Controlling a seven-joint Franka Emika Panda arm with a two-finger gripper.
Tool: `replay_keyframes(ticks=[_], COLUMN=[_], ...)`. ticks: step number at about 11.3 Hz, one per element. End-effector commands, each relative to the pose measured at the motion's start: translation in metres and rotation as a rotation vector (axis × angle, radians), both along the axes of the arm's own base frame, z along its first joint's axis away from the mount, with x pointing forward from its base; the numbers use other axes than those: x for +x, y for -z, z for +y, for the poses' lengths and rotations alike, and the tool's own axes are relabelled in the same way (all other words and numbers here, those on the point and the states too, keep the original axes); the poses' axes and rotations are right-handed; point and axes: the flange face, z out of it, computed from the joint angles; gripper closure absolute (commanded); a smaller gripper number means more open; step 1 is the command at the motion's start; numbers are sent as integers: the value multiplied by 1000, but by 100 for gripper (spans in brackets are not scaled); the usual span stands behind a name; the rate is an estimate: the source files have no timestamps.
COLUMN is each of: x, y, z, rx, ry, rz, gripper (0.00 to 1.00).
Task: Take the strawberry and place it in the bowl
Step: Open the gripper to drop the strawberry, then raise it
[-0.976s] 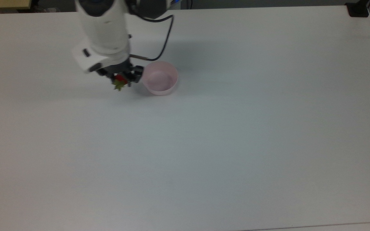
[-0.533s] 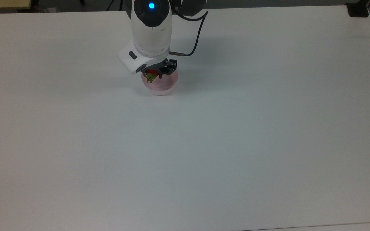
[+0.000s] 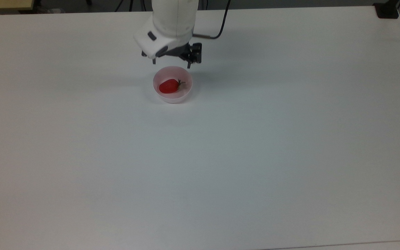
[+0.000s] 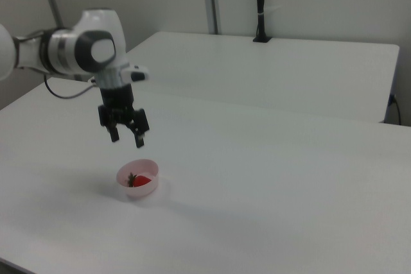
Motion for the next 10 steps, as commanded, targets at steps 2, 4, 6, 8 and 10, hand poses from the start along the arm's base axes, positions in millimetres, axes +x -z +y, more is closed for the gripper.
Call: replay_keyframes(ticks=[2, 4, 6, 8, 10], x=[-9, -13, -21, -24, -23], y=[-103, -132, -154, -160, -160], z=[-9, -22, -29, -34, -37], rx=[10, 11, 21, 21, 19], ry=[33, 40, -9, -14, -11], rz=[-97, -102, -117, -128, -133], gripper=[0, 0, 0, 0, 0])
